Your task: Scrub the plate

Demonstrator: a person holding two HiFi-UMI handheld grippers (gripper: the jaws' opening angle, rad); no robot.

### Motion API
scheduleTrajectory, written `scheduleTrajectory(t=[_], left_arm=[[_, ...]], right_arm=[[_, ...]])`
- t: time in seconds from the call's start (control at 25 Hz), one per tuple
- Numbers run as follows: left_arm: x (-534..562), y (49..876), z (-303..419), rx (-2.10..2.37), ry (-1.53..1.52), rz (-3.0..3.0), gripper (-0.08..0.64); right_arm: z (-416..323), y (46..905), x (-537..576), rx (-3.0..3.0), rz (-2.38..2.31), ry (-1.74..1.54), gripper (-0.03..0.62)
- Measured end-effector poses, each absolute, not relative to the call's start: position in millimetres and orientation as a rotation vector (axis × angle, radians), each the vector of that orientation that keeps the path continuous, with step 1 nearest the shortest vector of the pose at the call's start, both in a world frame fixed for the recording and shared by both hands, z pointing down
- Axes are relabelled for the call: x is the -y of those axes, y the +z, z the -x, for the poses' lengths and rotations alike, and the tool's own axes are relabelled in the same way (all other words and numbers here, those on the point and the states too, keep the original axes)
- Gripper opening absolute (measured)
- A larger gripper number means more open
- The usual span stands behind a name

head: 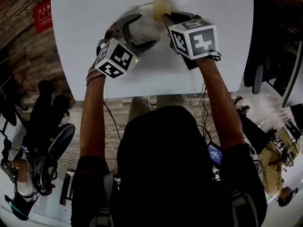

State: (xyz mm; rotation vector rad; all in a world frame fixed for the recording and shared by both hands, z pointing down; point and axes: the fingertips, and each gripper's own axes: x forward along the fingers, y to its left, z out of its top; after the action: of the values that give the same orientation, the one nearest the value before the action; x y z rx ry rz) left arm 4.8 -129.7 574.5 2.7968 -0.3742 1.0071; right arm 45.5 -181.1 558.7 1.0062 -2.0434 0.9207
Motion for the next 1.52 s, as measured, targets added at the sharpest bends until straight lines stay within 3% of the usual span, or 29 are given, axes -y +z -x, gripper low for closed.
scheduleTrajectory(t=[0.64,1.52], left_arm=[[130.1,575.5,-3.3,0.375,1.004,-2.798,0.388],[129.8,574.8,-3.6,0.373,1.005,-2.798,0.388]], right_arm=[[-70.9,554.2,178.9,1.984,-1.08,0.916,0.041],[-51.3,556.9,171.8,1.995,-1.019,0.953,0.041]])
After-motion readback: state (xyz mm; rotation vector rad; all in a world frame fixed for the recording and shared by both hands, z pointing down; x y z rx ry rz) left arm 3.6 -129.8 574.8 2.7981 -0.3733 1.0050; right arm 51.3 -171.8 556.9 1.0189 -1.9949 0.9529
